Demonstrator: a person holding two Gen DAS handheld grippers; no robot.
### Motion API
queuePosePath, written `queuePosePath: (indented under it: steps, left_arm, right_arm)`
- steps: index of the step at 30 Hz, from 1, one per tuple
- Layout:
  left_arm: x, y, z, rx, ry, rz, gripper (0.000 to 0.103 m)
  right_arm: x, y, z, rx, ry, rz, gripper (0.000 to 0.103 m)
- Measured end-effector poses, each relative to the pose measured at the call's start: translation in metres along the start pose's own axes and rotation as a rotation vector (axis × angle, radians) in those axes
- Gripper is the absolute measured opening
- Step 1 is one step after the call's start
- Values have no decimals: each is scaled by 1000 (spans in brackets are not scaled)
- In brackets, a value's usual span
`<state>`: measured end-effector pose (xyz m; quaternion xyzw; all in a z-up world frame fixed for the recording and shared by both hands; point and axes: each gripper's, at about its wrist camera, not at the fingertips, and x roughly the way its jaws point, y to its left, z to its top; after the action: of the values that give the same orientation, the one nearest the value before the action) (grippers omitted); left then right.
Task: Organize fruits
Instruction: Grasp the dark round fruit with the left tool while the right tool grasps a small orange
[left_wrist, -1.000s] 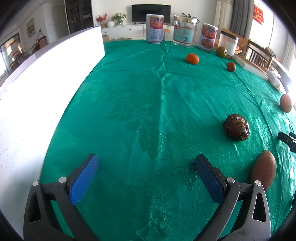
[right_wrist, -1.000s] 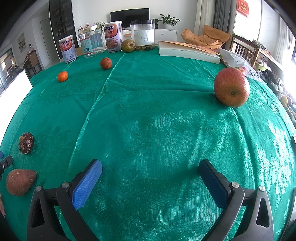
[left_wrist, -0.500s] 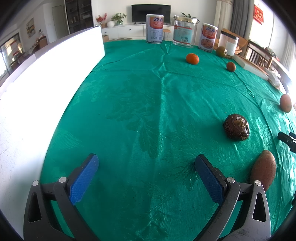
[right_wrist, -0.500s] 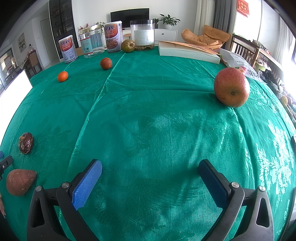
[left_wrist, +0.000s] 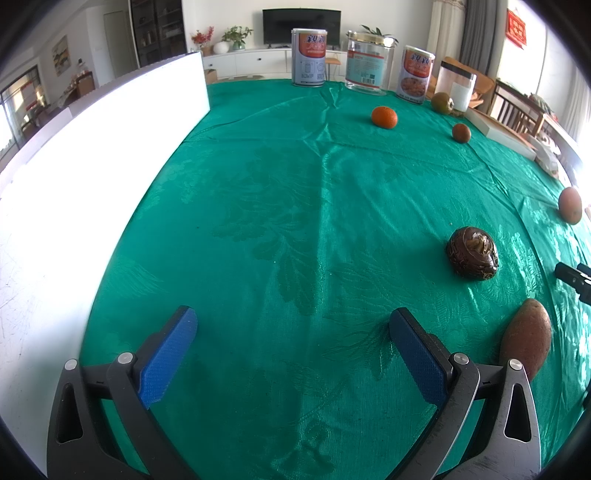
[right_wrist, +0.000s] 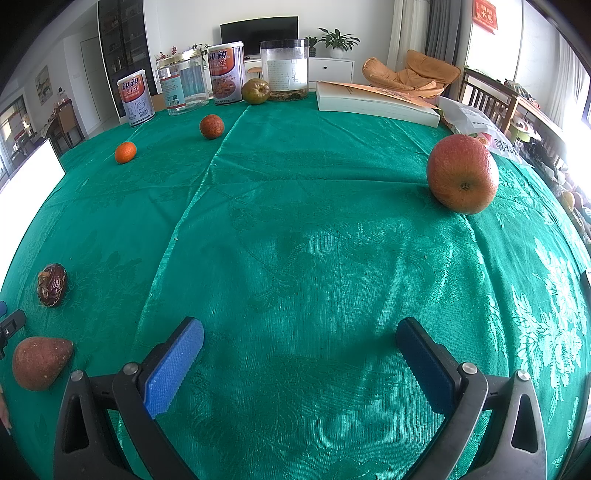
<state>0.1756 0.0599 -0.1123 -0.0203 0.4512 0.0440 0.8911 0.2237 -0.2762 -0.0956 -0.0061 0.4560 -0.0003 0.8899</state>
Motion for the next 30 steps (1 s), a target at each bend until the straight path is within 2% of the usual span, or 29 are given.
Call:
queuePosePath:
  steps: [7, 13, 15, 18, 21, 24, 27, 28, 29, 30]
  left_arm:
    - [-1, 0, -1, 9, 1, -12, 102]
    - [-8, -4, -6, 134, 47, -99, 102]
    - [-9, -3, -4, 140, 67, -128, 102]
    - [-12, -7, 6, 125, 92, -215, 101]
    - [-16, -22, 22, 138, 85, -277, 101]
    - [-15, -51, 41, 193, 88, -321, 101]
    - [-5, -78, 51, 252, 106, -320, 100]
    - [-1, -87, 52, 275, 112, -307, 99]
    - [5, -95, 52, 299, 121, -296, 93]
    - [9, -100, 51, 318, 134, -287, 83]
  right_arm:
    - [0, 0, 0, 0, 0, 0, 103]
    - [1, 0, 0, 0, 0, 0, 103]
    - [1, 0, 0, 0, 0, 0, 103]
    - [1, 0, 0, 0, 0, 0, 103]
    - [1, 1, 0, -2, 0, -2, 103]
    - [2, 3, 3, -3, -1, -2, 103]
    - [-2, 2, 1, -1, -2, 0, 103]
    - [-1, 2, 1, -1, -2, 1, 103]
    - [-1, 2, 1, 0, -2, 3, 103]
    - [-2, 1, 1, -3, -3, 6, 103]
